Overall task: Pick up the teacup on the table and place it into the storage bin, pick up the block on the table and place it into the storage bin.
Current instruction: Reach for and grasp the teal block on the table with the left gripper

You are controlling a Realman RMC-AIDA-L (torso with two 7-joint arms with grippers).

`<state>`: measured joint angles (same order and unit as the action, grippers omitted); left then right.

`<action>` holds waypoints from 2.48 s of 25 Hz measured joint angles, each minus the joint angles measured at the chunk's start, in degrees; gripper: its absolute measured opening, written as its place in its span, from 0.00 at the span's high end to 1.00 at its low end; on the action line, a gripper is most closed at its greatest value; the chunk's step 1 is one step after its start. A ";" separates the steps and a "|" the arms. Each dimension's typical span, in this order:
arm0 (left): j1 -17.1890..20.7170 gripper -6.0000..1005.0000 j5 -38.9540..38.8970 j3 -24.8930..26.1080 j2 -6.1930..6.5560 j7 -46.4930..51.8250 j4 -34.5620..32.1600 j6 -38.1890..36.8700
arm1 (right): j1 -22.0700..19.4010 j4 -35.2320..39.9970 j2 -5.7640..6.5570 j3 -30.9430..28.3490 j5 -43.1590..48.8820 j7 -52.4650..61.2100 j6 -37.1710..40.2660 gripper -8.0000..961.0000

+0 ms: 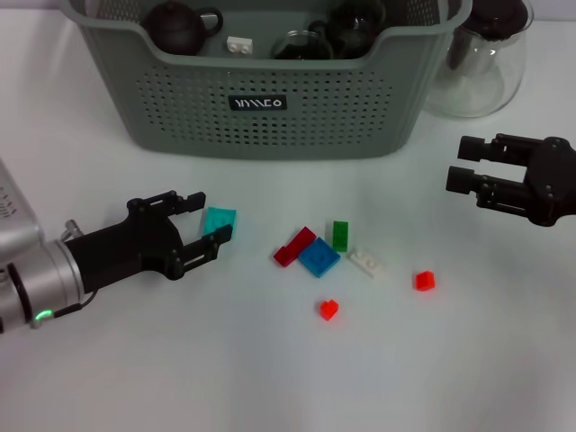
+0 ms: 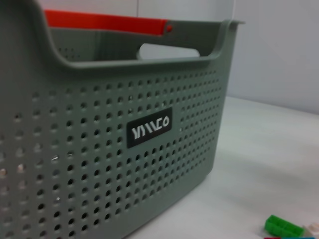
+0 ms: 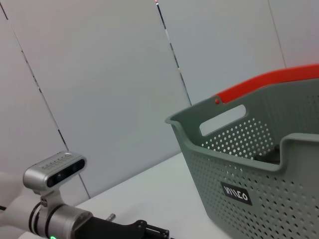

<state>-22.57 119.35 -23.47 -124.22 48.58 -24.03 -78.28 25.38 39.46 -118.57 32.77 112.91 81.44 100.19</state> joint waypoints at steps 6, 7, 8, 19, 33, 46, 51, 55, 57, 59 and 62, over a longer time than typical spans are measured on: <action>-0.61 0.39 0.16 0.01 -0.10 0.10 1.10 2.32 | -0.18 0.00 0.00 0.02 0.00 0.10 0.00 0.36; -0.64 0.39 0.17 0.01 -0.10 0.09 1.26 2.88 | -0.21 0.00 0.00 0.02 -0.04 0.12 0.00 0.36; -0.66 0.39 0.18 0.01 -0.11 0.07 1.44 3.52 | -0.21 0.00 0.00 0.02 -0.06 0.14 0.00 0.36; 0.51 0.37 0.75 0.01 -0.26 0.00 1.99 3.99 | 0.03 0.01 0.00 0.02 -0.08 0.21 0.00 0.36; 0.35 0.34 0.77 -0.58 -0.30 -0.39 2.73 -0.25 | 0.19 0.00 0.09 -0.05 -0.24 0.30 0.00 0.36; -2.37 0.32 0.83 0.63 0.08 -2.37 1.89 2.60 | 0.19 0.04 0.10 -0.08 -0.33 0.30 0.00 0.36; -2.84 0.31 1.77 -3.47 0.10 3.24 -0.04 2.67 | 0.04 0.02 0.09 -0.07 -0.33 0.30 0.00 0.36; -2.88 0.30 1.85 -4.38 0.11 3.30 -0.15 3.04 | 0.02 0.00 0.23 -0.07 -0.33 0.30 0.00 0.36; -2.93 0.29 1.86 -4.39 0.11 3.08 -0.40 3.10 | 0.02 0.00 0.25 -0.07 -0.34 0.30 0.00 0.36; -2.96 0.29 1.82 -4.40 -0.01 2.54 -0.72 3.13 | 0.05 0.00 0.24 -0.07 -0.33 0.30 0.00 0.36; -3.02 0.23 1.65 -4.39 -0.12 1.73 -0.91 3.46 | 0.14 0.00 0.20 -0.07 -0.32 0.29 0.00 0.36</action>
<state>-25.59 121.00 -27.86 -124.34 50.31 -24.93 -74.82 25.52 39.46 -118.37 32.70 112.58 81.74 100.20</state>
